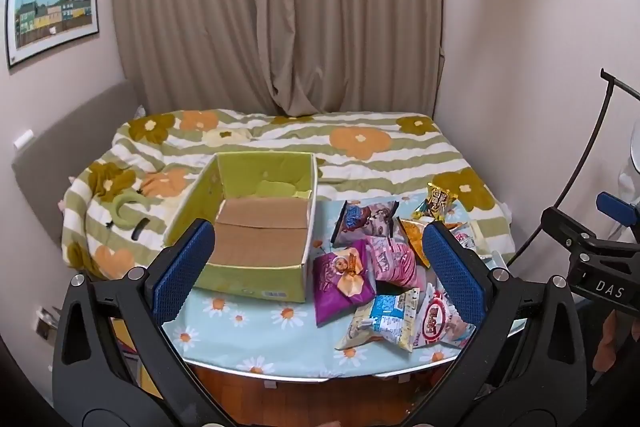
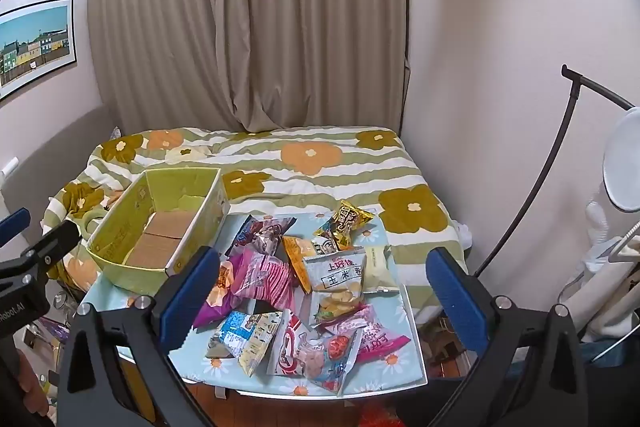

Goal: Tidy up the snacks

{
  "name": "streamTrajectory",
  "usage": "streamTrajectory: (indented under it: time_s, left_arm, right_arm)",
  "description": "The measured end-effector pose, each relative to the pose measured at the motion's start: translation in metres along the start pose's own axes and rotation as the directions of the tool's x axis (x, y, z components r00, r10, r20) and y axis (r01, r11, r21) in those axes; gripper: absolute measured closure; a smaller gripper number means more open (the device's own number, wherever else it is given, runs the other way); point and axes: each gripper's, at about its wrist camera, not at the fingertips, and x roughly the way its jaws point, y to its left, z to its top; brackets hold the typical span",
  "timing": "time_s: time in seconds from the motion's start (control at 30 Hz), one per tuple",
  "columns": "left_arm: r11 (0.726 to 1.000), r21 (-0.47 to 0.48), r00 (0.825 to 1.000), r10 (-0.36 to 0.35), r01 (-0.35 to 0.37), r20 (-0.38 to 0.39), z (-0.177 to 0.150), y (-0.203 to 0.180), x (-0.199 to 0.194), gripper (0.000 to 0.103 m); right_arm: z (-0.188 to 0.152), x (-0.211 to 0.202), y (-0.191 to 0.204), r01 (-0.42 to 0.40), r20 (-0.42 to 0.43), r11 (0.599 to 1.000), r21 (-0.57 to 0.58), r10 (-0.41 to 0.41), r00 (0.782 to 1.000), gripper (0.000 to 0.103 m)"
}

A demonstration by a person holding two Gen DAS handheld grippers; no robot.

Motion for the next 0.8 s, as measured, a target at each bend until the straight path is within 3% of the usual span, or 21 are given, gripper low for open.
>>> streamTrajectory:
  time_s: [0.8]
  left_arm:
    - [0.999,0.015,0.999,0.038,-0.038,0.012,-0.0054,-0.0089,-0.0002,0.001]
  right_arm:
    - [-0.0002,0.0027,0.0002,-0.005,-0.009,1.000,-0.002,0.005,1.000,0.000]
